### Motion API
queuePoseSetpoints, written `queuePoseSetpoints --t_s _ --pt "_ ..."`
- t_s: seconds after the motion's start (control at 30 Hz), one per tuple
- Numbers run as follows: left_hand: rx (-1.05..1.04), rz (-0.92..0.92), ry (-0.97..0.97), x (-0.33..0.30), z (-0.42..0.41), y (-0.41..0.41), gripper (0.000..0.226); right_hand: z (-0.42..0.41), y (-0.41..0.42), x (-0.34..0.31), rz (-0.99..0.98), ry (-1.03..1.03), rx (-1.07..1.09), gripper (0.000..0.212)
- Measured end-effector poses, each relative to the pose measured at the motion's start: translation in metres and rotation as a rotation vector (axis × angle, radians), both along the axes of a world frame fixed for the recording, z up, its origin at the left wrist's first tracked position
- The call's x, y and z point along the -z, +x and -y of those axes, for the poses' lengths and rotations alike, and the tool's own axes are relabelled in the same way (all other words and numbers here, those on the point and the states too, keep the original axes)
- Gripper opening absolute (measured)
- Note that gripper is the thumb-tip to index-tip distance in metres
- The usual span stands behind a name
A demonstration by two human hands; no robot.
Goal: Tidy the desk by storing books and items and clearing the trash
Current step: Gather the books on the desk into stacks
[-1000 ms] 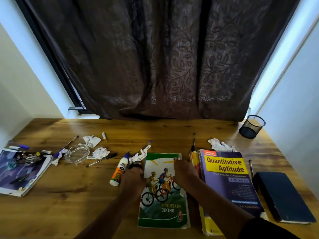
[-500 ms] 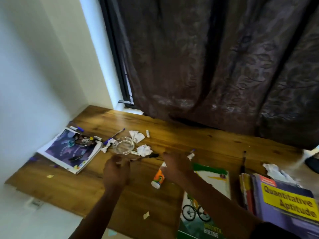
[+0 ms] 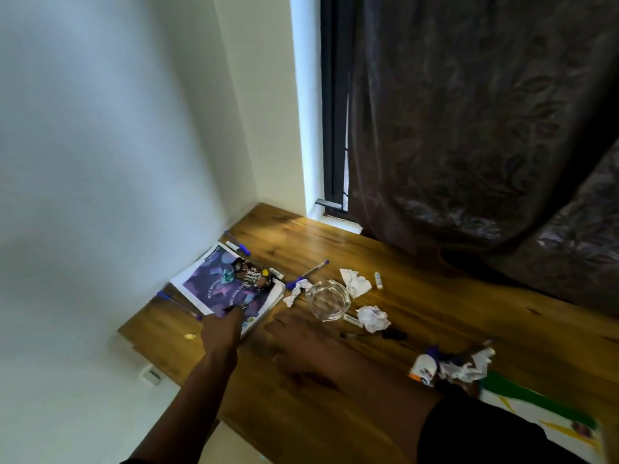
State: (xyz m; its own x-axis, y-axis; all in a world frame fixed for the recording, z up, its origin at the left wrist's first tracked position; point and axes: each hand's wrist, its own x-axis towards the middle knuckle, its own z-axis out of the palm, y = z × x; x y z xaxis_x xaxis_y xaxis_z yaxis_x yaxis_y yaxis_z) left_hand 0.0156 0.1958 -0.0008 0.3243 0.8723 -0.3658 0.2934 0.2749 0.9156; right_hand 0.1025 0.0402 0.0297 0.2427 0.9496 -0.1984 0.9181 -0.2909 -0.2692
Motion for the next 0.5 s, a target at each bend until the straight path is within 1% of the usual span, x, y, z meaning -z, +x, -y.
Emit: queuePoseSetpoints --t_s 0.13,0.27,0.43,0.47,0.5 --pt "-0.099 0.070 -0.109 -0.004 -0.018 0.009 0.028 -0.037 0.012 0.005 -0.057 -0.045 0.132 0.076" --pt "-0.148 0.074 -0.167 -0.008 -0.037 0.015 0.009 -0.065 0.016 0.021 -0.071 -0.031 0.121 0.084" --pt "-0.143 0.072 -0.190 -0.006 -0.054 0.018 0.023 -0.071 0.016 0.031 -0.099 -0.001 0.127 0.083" --pt "-0.125 0.047 -0.167 -0.006 -0.058 0.018 0.024 -0.072 0.016 0.030 -0.114 0.008 0.124 0.082" --pt "-0.093 -0.014 -0.104 -0.005 -0.062 0.017 0.024 -0.072 0.017 0.029 -0.137 0.017 0.125 0.081"
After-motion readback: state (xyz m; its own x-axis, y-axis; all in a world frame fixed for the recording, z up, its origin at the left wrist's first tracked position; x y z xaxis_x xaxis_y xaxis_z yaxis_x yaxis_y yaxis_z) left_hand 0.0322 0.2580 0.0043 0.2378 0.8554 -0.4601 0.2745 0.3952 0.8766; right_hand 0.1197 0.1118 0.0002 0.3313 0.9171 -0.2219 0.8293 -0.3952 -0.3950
